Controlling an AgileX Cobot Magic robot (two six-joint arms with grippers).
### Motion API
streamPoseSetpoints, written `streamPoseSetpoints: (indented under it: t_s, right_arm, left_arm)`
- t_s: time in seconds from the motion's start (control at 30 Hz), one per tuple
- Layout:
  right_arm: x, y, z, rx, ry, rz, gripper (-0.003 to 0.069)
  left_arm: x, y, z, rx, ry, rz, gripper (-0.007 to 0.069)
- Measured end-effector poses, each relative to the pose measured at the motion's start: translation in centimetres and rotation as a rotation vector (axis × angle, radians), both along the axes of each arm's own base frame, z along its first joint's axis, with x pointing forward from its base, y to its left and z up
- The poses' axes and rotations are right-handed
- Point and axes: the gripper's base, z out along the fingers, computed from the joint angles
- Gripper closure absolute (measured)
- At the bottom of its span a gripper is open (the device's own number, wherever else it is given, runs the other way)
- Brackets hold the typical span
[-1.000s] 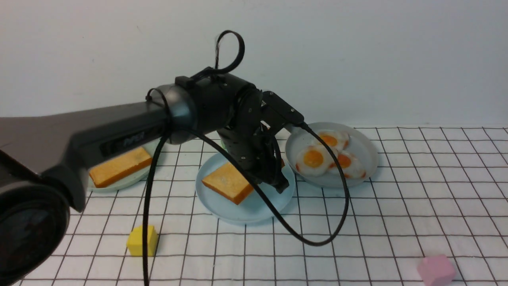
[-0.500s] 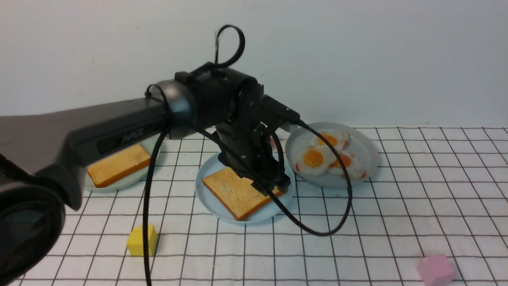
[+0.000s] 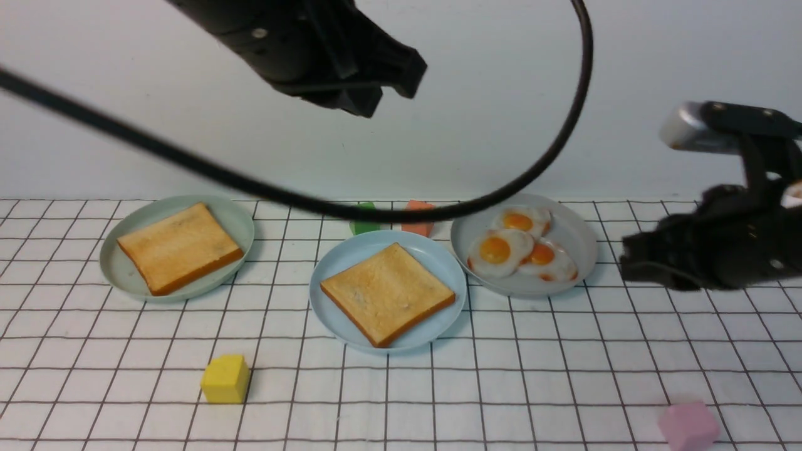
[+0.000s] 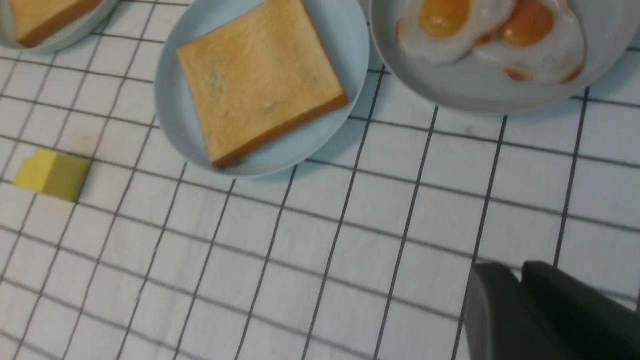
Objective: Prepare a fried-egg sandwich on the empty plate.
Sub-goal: Use the right arm to grab a fried egg
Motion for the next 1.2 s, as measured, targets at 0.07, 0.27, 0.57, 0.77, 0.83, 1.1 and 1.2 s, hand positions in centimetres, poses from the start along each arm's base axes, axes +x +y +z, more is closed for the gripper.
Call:
streamPoseSetpoints:
  t_s: [0.07,0.27,0.57,0.77,0.83,1.1,1.2]
  right_arm:
    - [3.9,1.0,-0.9,-0.022,0.039,0.010,0.0512]
    - [12.7,1.9,-5.0,-0.050,0.162,0.012,0.0391]
    - [18.6,0.3,-7.4,-0.013,0.210,-0.033,0.0356]
    - [20.6,0.9,-9.6,0.029,0.233,-0.037,0.0313]
    - [20.9,1.0,-10.3,0.039,0.244,-0.039,0.0293]
    - [21.9,1.1,-12.3,0.050,0.241,-0.062,0.0237]
    - [22.1,1.1,-12.7,0.053,0.227,-0.070,0.0235]
  left_arm:
    - [-2.6,1.6,0.0,-0.016,-0.004,-0.003,0.0638]
    - [-8.6,5.1,-2.7,-0.093,0.000,-0.014,0.0638]
    - [-14.4,7.9,-4.9,-0.269,-0.170,-0.112,0.0638]
    - [-15.7,8.6,-3.4,-0.370,-0.277,-0.123,0.0638]
    - [-15.7,8.6,-3.4,-0.370,-0.278,-0.123,0.0638]
    - [-15.8,8.5,-3.8,-0.360,-0.249,-0.131,0.0638]
    - [-15.9,8.5,-3.9,-0.355,-0.242,-0.133,0.0638]
